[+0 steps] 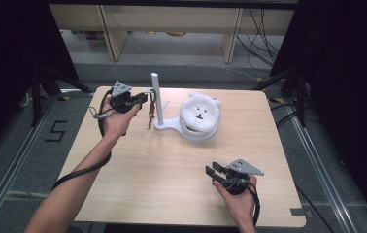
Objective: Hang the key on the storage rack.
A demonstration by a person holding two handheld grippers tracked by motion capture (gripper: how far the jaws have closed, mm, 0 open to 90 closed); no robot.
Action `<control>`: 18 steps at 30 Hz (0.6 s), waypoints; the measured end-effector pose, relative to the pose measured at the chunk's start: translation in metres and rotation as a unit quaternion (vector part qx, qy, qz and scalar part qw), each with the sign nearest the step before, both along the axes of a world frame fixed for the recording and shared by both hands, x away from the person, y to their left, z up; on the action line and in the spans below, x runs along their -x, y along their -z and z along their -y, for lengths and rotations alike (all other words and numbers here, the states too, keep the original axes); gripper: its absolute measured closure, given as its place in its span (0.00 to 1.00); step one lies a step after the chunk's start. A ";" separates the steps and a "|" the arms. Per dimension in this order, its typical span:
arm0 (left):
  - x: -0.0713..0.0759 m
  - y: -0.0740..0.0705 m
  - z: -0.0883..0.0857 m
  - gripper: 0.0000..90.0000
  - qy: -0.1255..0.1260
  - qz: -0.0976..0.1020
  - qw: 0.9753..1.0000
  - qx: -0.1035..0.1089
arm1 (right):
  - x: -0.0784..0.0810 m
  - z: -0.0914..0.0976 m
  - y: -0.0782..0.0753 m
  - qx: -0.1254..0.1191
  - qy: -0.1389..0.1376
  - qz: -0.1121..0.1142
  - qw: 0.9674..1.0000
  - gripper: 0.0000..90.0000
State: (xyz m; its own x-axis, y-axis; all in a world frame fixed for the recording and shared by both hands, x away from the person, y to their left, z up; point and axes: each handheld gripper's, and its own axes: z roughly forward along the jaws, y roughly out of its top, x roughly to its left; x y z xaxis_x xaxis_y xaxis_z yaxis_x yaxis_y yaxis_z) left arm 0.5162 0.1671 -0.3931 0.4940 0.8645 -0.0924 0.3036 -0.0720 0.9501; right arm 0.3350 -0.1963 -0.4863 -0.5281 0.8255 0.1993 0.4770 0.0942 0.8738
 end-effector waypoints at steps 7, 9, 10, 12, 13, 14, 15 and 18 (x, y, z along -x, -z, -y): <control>0.011 0.003 -0.010 0.73 0.004 0.006 1.000 -0.009 | 0.000 0.000 0.000 -0.021 -0.001 -0.007 1.000 0.71; 0.016 0.004 -0.015 0.71 0.004 0.010 1.000 -0.014 | 0.001 0.002 -0.001 -0.015 0.005 -0.008 1.000 0.71; 0.022 0.005 -0.020 0.67 0.006 0.013 1.000 -0.018 | 0.002 0.001 -0.001 -0.026 0.010 -0.013 1.000 0.71; 0.029 0.007 -0.024 0.62 0.011 0.013 1.000 -0.022 | 0.001 0.004 -0.003 -0.005 0.010 -0.005 1.000 0.70; 0.032 0.008 -0.025 0.59 0.014 0.014 0.999 -0.026 | 0.000 0.003 -0.002 -0.014 0.008 -0.003 1.000 0.70; 0.036 0.009 -0.027 0.57 0.017 0.016 0.999 -0.029 | 0.000 0.004 -0.002 -0.016 0.009 -0.002 1.000 0.70; 0.039 0.010 -0.029 0.55 0.020 0.019 0.999 -0.034 | 0.001 0.003 -0.002 -0.024 0.011 -0.009 1.000 0.70; 0.051 0.014 -0.036 0.51 0.020 0.027 0.999 -0.040 | 0.001 0.003 -0.002 -0.029 0.015 -0.013 0.999 0.69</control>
State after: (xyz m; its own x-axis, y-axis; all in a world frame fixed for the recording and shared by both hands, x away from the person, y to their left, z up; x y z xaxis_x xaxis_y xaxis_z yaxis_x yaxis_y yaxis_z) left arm 0.4655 0.2028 -0.4070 0.5301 0.8479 0.0032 0.2474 -0.1582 0.9559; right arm 0.3339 -0.1994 -0.4846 -0.4964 0.8278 0.2613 0.5021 0.0283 0.8643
